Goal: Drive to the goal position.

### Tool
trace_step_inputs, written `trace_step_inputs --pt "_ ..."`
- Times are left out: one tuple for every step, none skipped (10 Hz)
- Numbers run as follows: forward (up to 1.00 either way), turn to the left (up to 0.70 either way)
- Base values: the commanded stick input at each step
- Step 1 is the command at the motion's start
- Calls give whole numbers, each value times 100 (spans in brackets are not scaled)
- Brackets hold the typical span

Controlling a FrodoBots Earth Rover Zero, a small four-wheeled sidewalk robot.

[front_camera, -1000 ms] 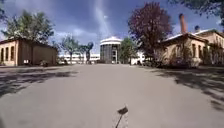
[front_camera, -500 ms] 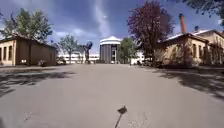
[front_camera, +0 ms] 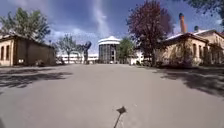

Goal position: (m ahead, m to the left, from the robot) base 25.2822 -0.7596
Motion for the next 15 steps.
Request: trace_step_inputs --pt "70 6" --pt "70 6" --pt "70 6" --pt "70 6" --pt "70 6" --pt "70 6" --pt "70 6" --pt "70 6" --pt "70 6" --pt "70 6" --pt "70 6" --pt "70 6" --pt "70 6" --pt "70 6" --pt "70 6"
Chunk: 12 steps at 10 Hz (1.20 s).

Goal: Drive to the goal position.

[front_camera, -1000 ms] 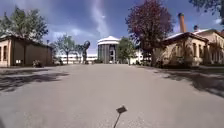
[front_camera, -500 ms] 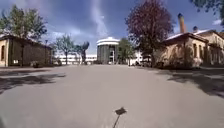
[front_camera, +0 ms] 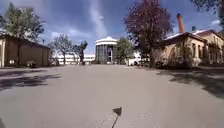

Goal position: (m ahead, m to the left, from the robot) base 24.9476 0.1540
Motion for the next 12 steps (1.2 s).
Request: trace_step_inputs --pt "70 6" --pt "70 6" --pt "70 6" --pt "70 6" --pt "70 6" --pt "70 6" --pt "70 6" --pt "70 6" --pt "70 6" --pt "70 6" --pt "70 6" --pt "70 6"
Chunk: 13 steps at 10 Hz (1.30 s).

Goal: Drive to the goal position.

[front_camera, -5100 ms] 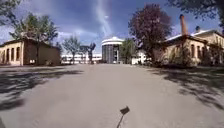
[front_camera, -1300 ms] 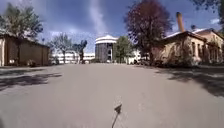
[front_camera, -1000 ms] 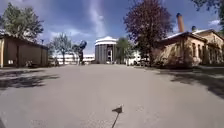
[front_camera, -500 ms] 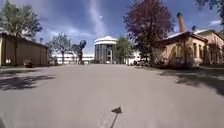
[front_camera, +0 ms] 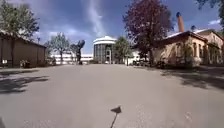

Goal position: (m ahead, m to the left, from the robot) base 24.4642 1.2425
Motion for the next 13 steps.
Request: trace_step_inputs --pt "70 6" --pt "70 6" --pt "70 6" --pt "70 6" --pt "70 6" --pt "70 6" --pt "70 6" --pt "70 6" --pt "70 6" --pt "70 6" --pt "70 6" --pt "70 6" --pt "70 6"
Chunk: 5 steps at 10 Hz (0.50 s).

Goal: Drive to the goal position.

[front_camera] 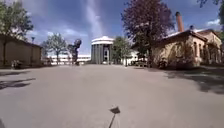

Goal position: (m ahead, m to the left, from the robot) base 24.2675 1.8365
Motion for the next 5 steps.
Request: trace_step_inputs --pt "70 6" --pt "70 6" --pt "70 6" --pt "70 6" --pt "70 6"
